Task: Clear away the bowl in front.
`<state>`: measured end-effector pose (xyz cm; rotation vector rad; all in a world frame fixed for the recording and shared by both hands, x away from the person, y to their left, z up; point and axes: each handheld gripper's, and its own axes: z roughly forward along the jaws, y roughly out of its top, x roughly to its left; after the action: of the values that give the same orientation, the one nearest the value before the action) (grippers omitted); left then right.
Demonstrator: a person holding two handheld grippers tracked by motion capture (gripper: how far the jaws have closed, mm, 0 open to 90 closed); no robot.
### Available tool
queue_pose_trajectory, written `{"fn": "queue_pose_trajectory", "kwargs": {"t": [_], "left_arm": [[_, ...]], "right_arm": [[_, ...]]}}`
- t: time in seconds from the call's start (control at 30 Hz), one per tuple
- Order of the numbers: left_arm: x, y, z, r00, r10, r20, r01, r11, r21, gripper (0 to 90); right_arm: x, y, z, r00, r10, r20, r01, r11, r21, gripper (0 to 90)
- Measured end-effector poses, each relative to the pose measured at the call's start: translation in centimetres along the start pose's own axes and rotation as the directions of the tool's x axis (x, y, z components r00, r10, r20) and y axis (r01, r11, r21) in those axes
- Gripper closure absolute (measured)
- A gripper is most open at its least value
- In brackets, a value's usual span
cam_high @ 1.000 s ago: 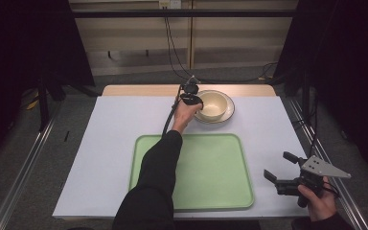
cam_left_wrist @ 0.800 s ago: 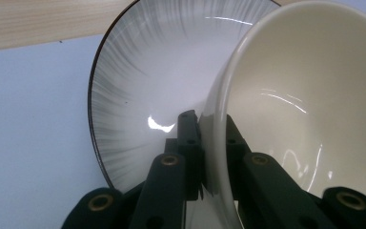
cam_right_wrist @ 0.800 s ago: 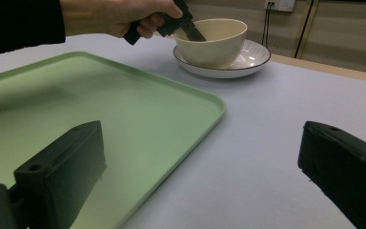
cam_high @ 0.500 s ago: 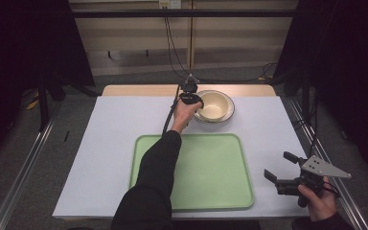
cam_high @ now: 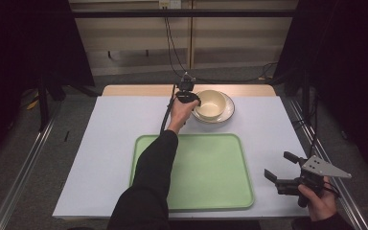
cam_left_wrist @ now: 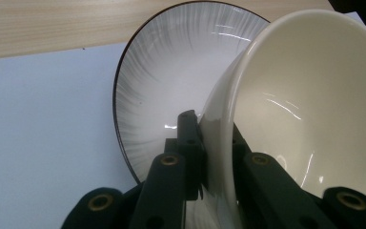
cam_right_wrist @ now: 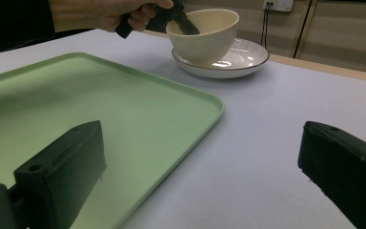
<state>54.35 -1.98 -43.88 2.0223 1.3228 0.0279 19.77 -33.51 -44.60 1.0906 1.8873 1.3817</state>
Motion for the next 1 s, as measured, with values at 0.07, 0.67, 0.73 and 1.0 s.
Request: {"fn": "queue_pose_trajectory", "kwargs": {"t": [0.07, 0.67, 0.73, 1.0], "left_arm": [[-0.2, -0.1, -0.4, 1.0, 0.004, 0.008, -0.004, 0.9999, -0.011, 83.9], [-0.3, -0.5, -2.7, 0.999, 0.022, 0.04, -0.021, 0.9995, -0.022, 83.8], [-0.2, -0.6, -3.0, 0.9985, 0.02, 0.051, -0.019, 0.9994, -0.028, 83.8], [-0.2, -1.2, -3.9, 0.9985, 0.025, 0.049, -0.023, 0.9991, -0.035, 83.8]], "right_arm": [[0.0, 0.0, 0.0, 1.0, -0.001, 0.002, 0.001, 1.0, -0.004, 1.5], [0.0, 0.1, -0.2, 0.9999, 0.002, -0.011, -0.002, 0.999, -0.039, 1.0], [0.0, 0.1, -0.2, 0.9999, 0.0, -0.01, -0.001, 0.999, -0.038, 1.0], [0.0, 0.1, -0.1, 1.0, -0.008, -0.005, 0.008, 0.999, -0.032, 1.0]]}}
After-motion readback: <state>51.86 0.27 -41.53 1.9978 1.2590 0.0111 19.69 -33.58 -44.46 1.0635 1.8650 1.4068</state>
